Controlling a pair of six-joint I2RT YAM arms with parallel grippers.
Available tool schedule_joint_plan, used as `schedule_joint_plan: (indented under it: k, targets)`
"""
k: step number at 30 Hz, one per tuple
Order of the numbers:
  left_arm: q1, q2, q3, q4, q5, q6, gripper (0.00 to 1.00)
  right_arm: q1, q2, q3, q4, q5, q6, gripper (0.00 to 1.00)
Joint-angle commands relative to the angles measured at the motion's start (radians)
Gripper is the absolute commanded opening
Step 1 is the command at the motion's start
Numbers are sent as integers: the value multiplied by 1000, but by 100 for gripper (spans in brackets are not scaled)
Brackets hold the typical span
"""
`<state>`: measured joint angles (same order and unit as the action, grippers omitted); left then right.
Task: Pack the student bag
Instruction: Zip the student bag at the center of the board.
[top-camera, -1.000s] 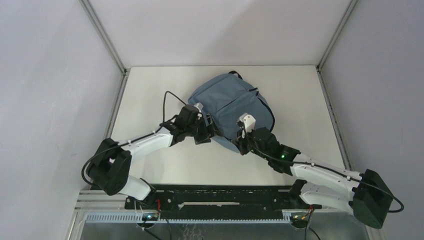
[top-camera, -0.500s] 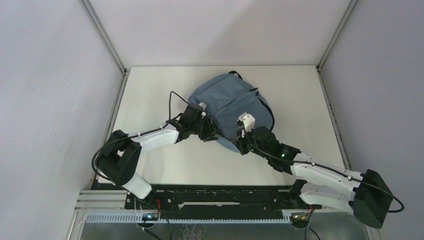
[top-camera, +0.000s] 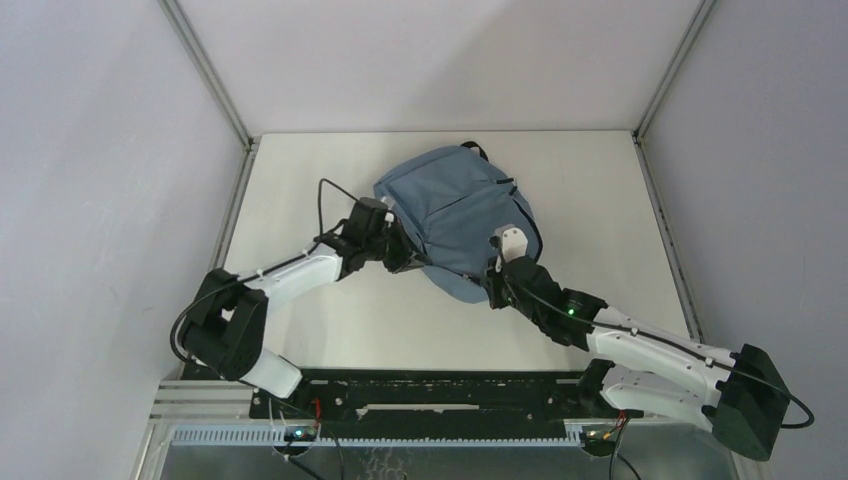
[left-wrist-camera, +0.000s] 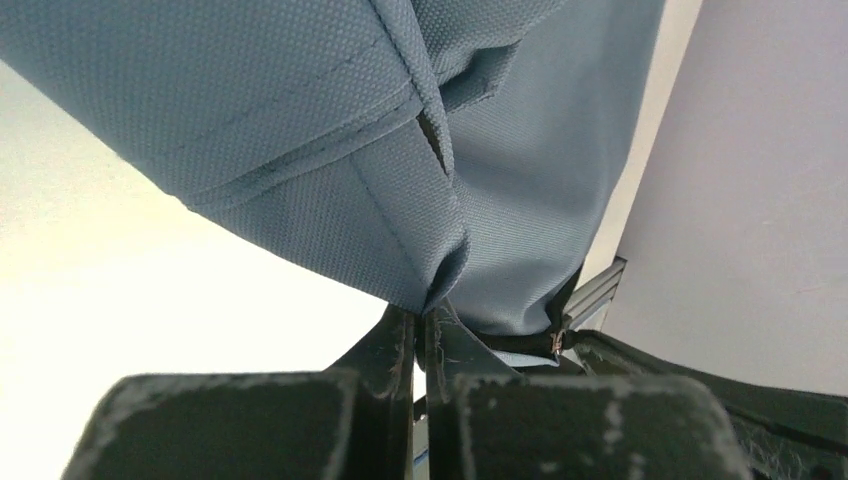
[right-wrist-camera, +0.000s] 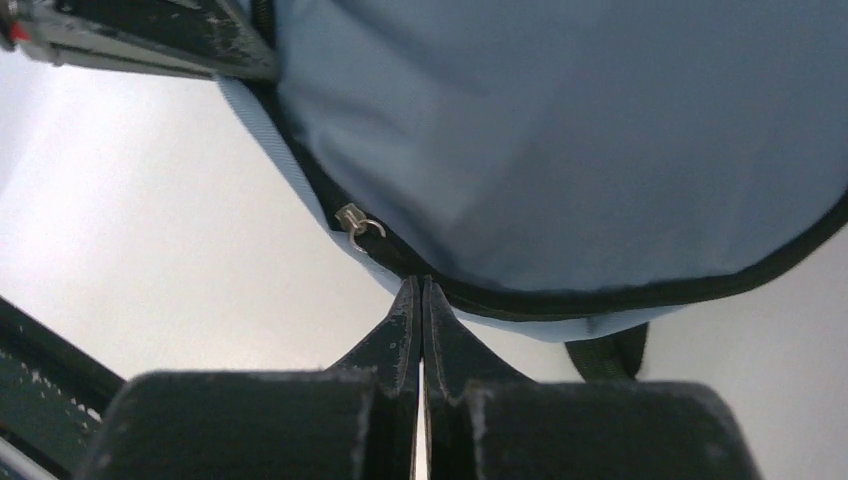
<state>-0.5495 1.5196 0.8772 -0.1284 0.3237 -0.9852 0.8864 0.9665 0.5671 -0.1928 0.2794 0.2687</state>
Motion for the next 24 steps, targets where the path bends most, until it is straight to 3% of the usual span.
schedule_joint_plan:
  k: [1,8,12,13,15,16,17,21,24]
  targets:
    - [104,-99,-6,-61,-53,96,0,-28,-10,31,-174,206,112,0]
    - [194,-168,-13,-142,-64,209,0,-52,-25,48,-141,177,121,0]
    - [195,-152,7,-162,-39,240,0,-84,-46,52,-57,-30,101,0]
    - [195,-148,8,-160,-32,242,0,-118,-37,56,-55,-92,117,4]
    - [195,-147,2,-152,-26,244,0,-198,-4,68,-80,-176,195,45]
    - [195,-147,-2,-145,-21,245,0,-245,14,70,-98,-211,240,58]
    - [195,-147,-4,-143,-20,246,0,-313,35,70,-117,-253,308,64]
    - [195,-140,-5,-138,-5,252,0,-501,142,55,-95,-584,413,61]
    - [193,-135,-7,-130,11,252,0,-520,172,48,-13,-685,475,59]
